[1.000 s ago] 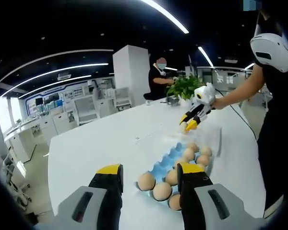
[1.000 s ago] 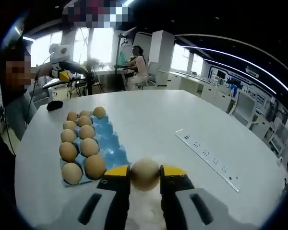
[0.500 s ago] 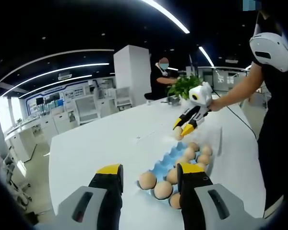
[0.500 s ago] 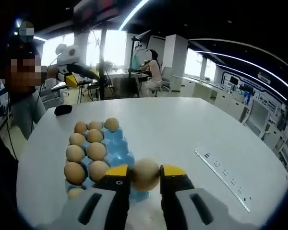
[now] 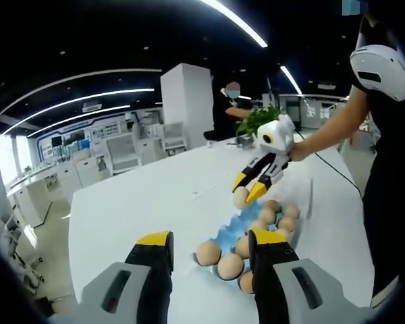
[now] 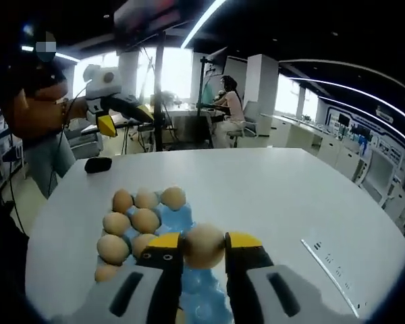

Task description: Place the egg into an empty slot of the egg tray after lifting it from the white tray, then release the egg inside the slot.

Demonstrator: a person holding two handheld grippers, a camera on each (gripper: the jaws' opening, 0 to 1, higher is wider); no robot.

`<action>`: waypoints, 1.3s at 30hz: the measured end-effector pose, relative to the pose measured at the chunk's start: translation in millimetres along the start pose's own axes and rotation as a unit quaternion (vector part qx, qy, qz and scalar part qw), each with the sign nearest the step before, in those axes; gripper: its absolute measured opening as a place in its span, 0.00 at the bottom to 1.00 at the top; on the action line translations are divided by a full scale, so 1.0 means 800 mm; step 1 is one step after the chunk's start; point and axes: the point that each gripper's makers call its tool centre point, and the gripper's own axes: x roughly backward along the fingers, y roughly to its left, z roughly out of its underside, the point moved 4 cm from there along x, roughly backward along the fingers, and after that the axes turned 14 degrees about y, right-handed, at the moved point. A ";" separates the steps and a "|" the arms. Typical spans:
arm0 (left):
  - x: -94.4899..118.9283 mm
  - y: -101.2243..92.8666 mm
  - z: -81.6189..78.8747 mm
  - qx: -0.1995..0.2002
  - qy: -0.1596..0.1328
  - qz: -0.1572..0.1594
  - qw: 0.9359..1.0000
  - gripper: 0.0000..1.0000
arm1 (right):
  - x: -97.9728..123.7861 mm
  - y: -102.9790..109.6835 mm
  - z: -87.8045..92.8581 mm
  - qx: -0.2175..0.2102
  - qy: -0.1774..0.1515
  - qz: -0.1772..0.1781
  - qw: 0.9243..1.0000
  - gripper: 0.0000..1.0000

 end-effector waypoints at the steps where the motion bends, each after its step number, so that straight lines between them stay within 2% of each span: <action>1: 0.000 0.000 0.001 0.001 0.001 0.000 1.000 0.45 | -0.003 0.001 -0.002 0.000 0.000 -0.002 1.000 0.24; 9: 0.001 0.001 0.006 0.004 0.002 -0.001 1.000 0.45 | -0.028 0.015 -0.015 0.018 0.002 -0.023 1.000 0.24; 20: -0.001 0.002 0.011 0.006 0.007 0.001 1.000 0.45 | -0.067 0.031 -0.030 0.020 0.003 -0.048 0.999 0.24; 25: 0.000 0.003 0.012 0.007 0.007 0.001 1.000 0.45 | -0.080 0.036 -0.029 0.026 0.009 -0.054 0.998 0.24; 39: -0.003 0.003 0.012 0.009 0.003 0.001 1.000 0.44 | -0.098 0.032 -0.015 -0.006 0.024 -0.065 0.998 0.24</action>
